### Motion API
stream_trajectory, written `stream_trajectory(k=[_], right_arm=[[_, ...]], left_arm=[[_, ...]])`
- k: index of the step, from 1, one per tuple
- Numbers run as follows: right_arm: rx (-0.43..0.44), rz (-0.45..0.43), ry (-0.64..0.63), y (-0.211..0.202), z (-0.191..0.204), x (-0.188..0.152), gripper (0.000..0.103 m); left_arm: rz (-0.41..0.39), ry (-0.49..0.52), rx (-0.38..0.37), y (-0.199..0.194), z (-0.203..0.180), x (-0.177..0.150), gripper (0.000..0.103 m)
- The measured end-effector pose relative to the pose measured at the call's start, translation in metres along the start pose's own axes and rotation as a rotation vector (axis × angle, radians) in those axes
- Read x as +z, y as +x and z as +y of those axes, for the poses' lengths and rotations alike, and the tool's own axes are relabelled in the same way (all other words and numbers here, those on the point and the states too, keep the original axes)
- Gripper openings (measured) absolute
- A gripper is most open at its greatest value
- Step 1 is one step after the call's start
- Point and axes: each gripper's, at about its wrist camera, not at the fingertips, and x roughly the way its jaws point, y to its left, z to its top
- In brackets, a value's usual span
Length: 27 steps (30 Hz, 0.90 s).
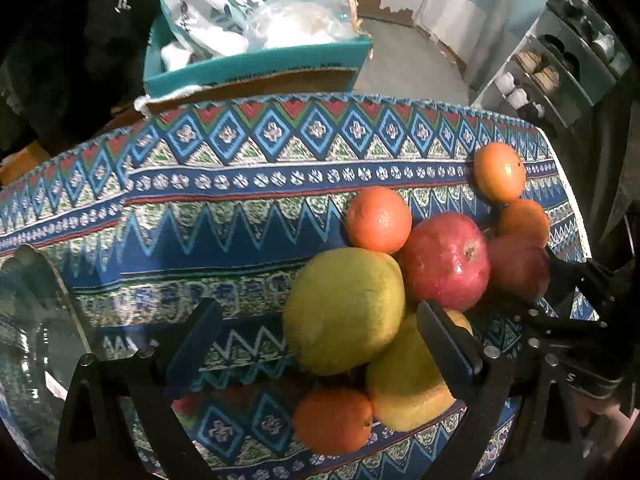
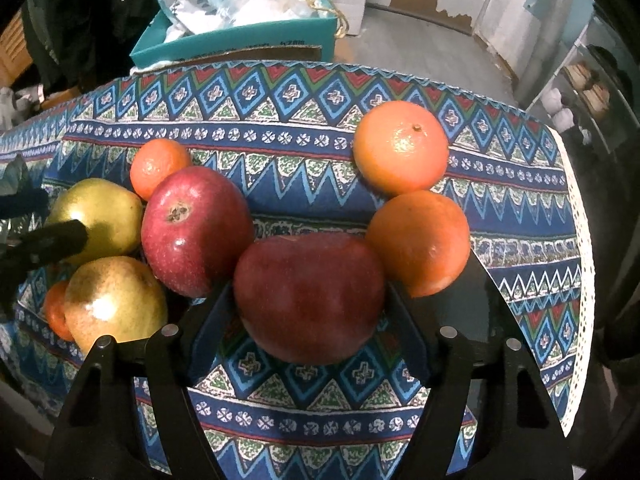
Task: Organize fruits
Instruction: 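Grasp the large yellow-green pear with the left tool while the right tool grasps a red apple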
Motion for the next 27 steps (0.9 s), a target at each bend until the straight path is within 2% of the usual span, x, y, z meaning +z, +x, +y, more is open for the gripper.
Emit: stream_trajectory(k=[1, 4, 6, 12, 13, 14, 15, 21, 27], right_arm=[[0.003, -0.003, 0.004, -0.003, -0.002, -0.002, 0.075], [0.01, -0.01, 0.017, -0.008, -0.006, -0.002, 0.075], [0.011, -0.014, 0.022, -0.012, -0.008, -0.002, 0.075], [0.018, -0.025, 0.035, -0.019, -0.01, -0.001, 0.075], [0.018, -0.027, 0.036, -0.019, -0.009, -0.001, 0.075], [0.017, -0.029, 0.037, -0.019, -0.008, -0.001, 0.075], [0.018, -0.032, 0.038, -0.02, -0.007, -0.001, 0.075], [0.008, -0.065, 0.052, -0.033, -0.011, -0.005, 0.075], [-0.007, -0.108, 0.059, -0.05, -0.011, -0.004, 0.075]], left_arm=[[0.005, 0.0, -0.002, 0.002, 0.0, 0.0, 0.099], [0.022, -0.001, -0.012, 0.009, -0.002, 0.0, 0.089], [0.031, -0.005, -0.021, 0.013, -0.003, 0.001, 0.088], [0.045, -0.031, -0.096, 0.022, 0.002, 0.002, 0.081], [0.05, -0.042, -0.124, 0.024, 0.004, 0.002, 0.076], [0.055, -0.05, -0.153, 0.025, 0.005, 0.002, 0.067], [0.057, -0.055, -0.175, 0.025, 0.005, 0.001, 0.066], [0.014, 0.002, -0.088, 0.015, -0.006, -0.002, 0.065], [-0.065, 0.02, -0.068, -0.014, -0.008, 0.0, 0.065]])
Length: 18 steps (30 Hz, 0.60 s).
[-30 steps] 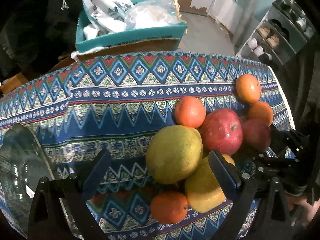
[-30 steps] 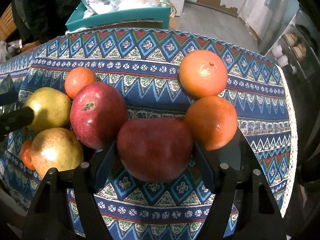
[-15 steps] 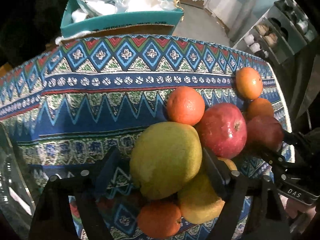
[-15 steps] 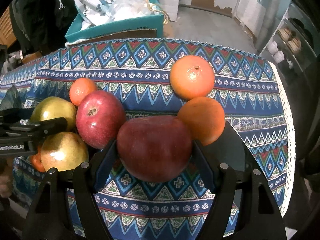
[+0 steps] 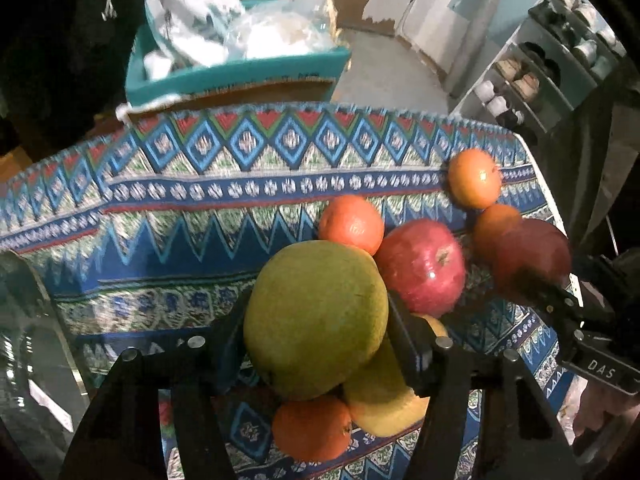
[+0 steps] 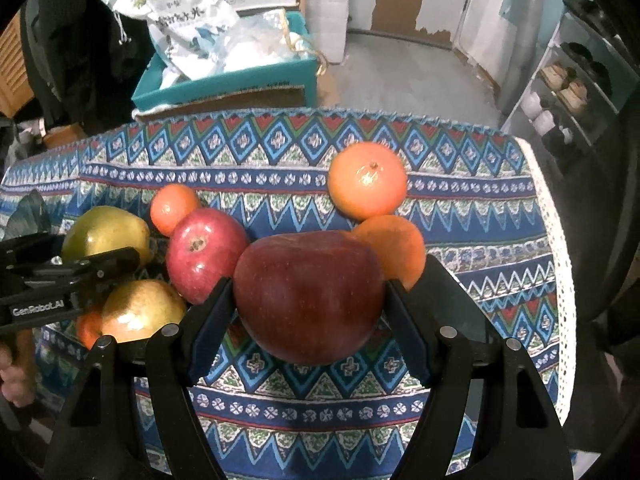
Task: Organize fruits
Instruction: 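Grasp the large yellow-green pear with the left tool while the right tool grasps a red apple, then lift and carry the pear with the left tool while the right tool carries the apple toward the bowl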
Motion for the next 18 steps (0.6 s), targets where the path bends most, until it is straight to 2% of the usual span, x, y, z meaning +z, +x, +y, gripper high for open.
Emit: stream_trajectory(k=[18], right_arm=[[0.023, -0.188, 0.003, -0.076, 0.017, 0.017, 0.075]], left_arm=[[-0.19, 0.004, 0.057, -0.099, -0.002, -0.011, 0.065]])
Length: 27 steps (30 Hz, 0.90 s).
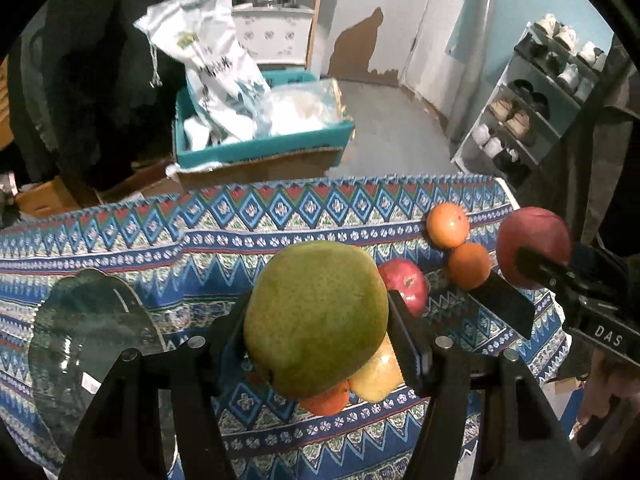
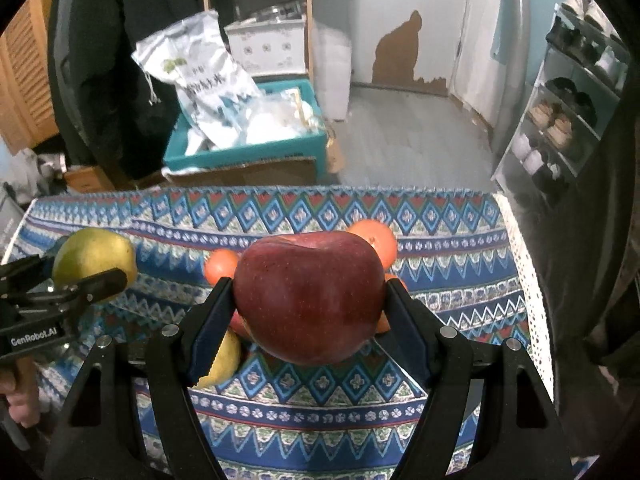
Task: Organize fruits
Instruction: 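Lift and carry the pear with the left tool while the right tool carries the apple toward the bowl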
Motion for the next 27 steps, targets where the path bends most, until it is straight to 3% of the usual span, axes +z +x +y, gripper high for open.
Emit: stream_trajectory(k=[13, 27], right_arm=[[0.042, -0.12, -0.013, -0.054, 0.013, 0.01, 0.075], [0.108, -0.179, -0.053, -0.083, 0.044, 0.018, 0.075]], left_arm=[[-0.129, 0.024, 0.01, -0.067, -0.004, 0.001, 0.065], [-0.194, 0.004, 0.017, -0.104, 0.012, -0.001, 0.065]])
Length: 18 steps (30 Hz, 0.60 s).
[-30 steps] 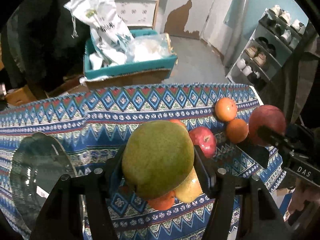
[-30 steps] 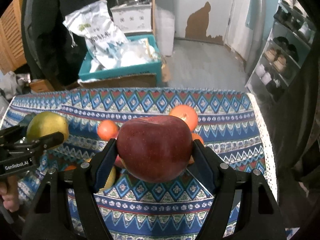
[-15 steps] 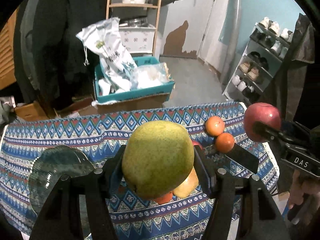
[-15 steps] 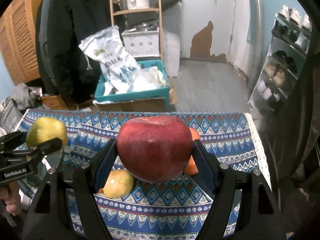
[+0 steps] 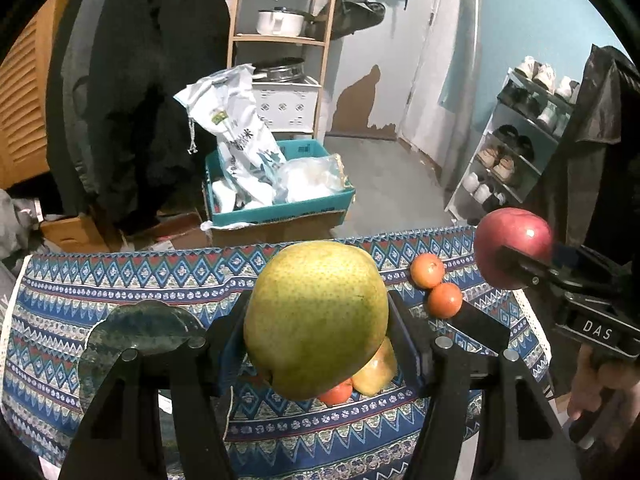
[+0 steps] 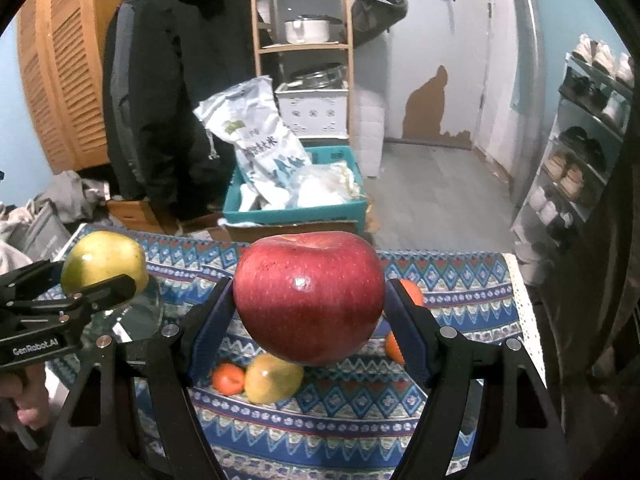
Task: Organize fruits
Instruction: 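Lift and carry the pear with the left tool while the right tool carries the apple toward the bowl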
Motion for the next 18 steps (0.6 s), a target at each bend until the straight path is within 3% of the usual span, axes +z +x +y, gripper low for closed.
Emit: stream_trajectory(k=[18], right_arm=[[0.107, -0.036, -0.055, -0.001, 0.061, 0.028, 0.075]], left_arm=[[-0.073, -0.066, 0.046, -0.039, 0.044, 0.001, 0.065]])
